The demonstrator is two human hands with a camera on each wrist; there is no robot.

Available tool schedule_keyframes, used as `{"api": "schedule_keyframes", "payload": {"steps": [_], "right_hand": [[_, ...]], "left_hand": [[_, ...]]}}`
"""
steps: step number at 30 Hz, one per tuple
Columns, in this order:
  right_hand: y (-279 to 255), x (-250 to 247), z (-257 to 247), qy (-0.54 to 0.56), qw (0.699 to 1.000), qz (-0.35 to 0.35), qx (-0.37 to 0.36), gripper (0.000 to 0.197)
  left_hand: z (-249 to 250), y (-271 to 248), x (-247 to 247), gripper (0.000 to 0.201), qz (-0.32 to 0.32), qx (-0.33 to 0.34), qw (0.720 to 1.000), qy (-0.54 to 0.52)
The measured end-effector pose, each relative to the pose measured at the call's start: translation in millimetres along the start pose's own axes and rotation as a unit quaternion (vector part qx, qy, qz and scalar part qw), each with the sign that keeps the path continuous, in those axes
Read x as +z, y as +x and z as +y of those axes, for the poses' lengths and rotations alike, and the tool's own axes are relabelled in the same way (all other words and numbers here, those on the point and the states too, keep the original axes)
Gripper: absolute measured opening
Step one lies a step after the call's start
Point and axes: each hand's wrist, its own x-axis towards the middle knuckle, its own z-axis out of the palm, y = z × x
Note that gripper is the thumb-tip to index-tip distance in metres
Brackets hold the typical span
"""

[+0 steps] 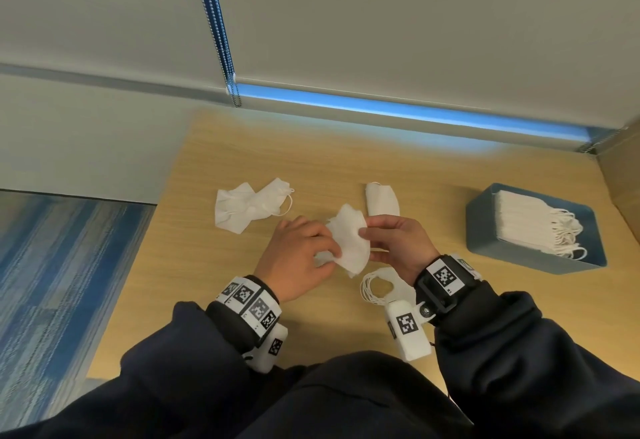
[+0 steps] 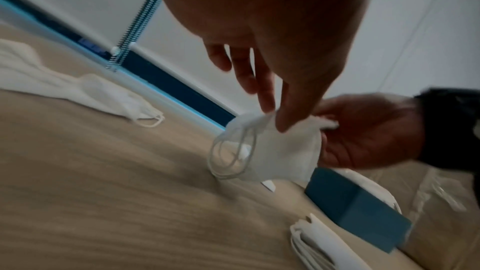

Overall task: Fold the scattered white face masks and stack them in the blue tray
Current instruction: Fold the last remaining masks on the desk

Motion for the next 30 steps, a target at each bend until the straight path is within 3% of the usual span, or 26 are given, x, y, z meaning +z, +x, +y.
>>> {"api": "schedule_keyframes", "payload": {"steps": [3,6,8,10,14,17,22,27,30], "right_hand": [[-2,-2,0,-0.011,1.0,-0.009,-0.001,0.025],[-7,-3,-7,-0.035,0.997,-0.066,-0.002,0.033],[-12,-2,-12,-0.027,0.992,-0.123,-0.004,0.038],[-16,-1,-16,-0.021,0.987,-0.156,-0.023,0.043],[-22,-5,-19,-0.014,0.989,-0.141,-0.044,0.036],[-24,-10,-16,-0.009,0.992,-0.119,-0.029,0.023],[-29,-12,-12,-0.024,0.995,-0.093,-0.021,0.028],[-35,-7,-19,-0.093,0.988,-0.1,-0.072,0.014],[-39,-3,-20,-0.102,0.985,-0.112,-0.086,0.025]], "left_hand": [[-6,-1,-9,0.041,-0.04,-0.087,0.987,-0.131],[-2,8,-15,0.063,0.02,-0.138,0.97,-0.2],[4,17,-18,0.067,0.019,-0.145,0.952,-0.27],[9,24,-19,0.056,0.008,-0.15,0.928,-0.342],[13,24,-23,0.017,0.047,-0.157,0.907,-0.389],[15,20,-31,0.012,0.048,-0.164,0.886,-0.431],[16,19,-51,0.017,0.002,-0.127,0.907,-0.402],[21,26,-61,0.055,-0.03,-0.115,0.903,-0.413],[23,28,-54,0.045,-0.028,-0.12,0.905,-0.407]]}}
